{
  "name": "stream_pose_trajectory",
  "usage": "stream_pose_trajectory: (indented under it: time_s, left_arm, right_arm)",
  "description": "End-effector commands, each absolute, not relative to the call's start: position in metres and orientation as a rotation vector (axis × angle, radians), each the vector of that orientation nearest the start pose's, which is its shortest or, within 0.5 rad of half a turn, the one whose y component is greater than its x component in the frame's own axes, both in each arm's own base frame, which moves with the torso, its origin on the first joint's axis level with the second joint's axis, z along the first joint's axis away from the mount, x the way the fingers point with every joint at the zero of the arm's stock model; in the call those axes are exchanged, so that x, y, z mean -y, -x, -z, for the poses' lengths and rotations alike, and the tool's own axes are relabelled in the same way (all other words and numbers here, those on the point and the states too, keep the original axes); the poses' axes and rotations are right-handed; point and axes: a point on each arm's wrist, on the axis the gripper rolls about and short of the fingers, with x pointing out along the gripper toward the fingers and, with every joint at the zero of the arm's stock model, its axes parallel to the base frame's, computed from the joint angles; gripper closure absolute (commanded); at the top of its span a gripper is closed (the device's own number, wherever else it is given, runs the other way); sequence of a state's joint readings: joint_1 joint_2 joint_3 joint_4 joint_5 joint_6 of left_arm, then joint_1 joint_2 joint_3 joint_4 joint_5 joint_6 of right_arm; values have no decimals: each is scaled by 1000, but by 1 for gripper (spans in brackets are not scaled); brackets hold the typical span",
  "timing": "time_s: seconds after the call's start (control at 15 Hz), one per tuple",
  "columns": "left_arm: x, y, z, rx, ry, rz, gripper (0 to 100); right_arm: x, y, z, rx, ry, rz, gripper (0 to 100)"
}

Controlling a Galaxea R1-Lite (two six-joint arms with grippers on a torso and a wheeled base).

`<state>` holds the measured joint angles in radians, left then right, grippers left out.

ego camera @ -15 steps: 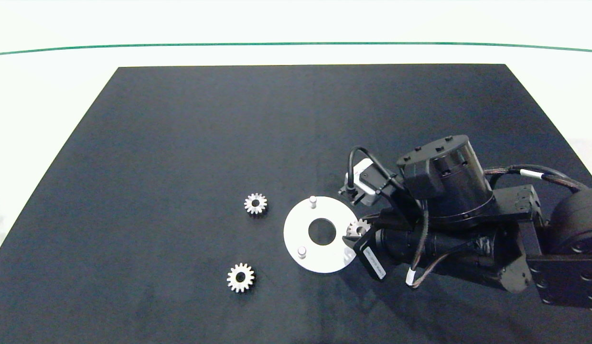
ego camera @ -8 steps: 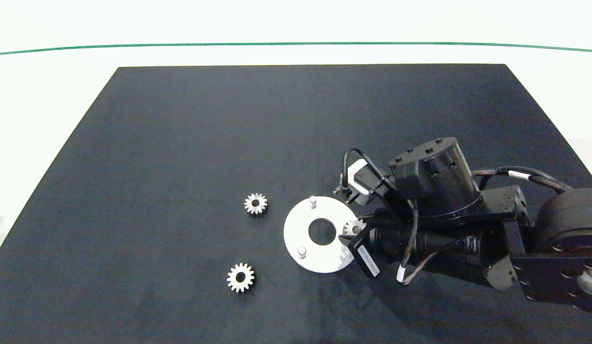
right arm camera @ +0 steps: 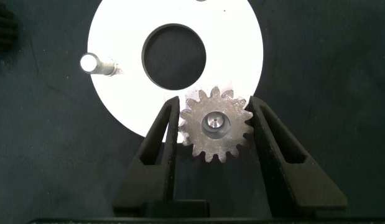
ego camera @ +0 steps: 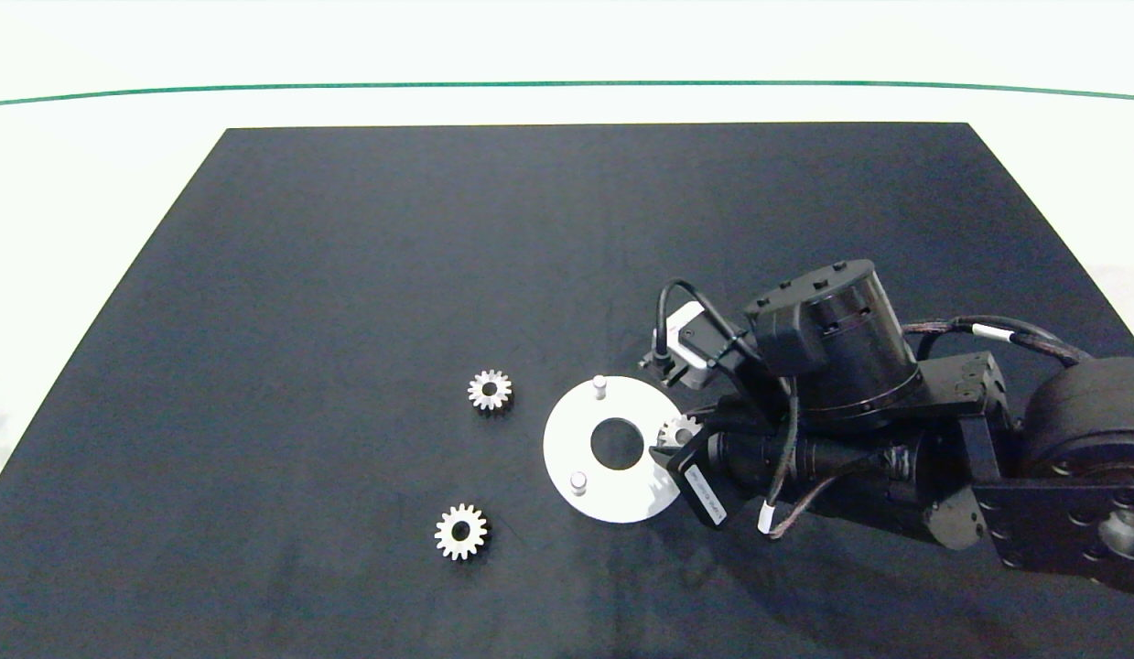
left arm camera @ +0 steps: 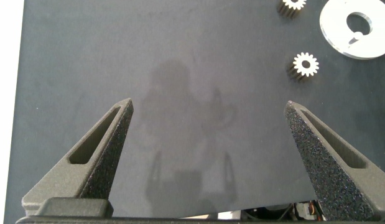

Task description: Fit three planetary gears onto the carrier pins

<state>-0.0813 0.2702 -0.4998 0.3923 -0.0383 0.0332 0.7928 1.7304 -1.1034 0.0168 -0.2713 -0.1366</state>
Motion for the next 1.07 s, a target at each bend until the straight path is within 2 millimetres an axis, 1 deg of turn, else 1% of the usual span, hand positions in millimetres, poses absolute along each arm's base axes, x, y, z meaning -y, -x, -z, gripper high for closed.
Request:
stream_pose_trajectory:
  time_s: [0.07,0.67,0.73,1.07]
  left_arm:
    - [-2,35,-177,-161,-37,122,0]
    - [-2,35,-178,-159,-38,133,0]
    - [-2,35,-178,-159,-38,134,0]
    - [-2,34,-179,-156,-36,134,0]
  right_arm:
    - [-220,-227,-192,-534,464,-539,90]
    - [-223,-231,-186,-534,463,-537,90]
    - [-223,-231,-186,-536,464,-534,0]
    - [-222,-231,-186,-539,465,-533,0]
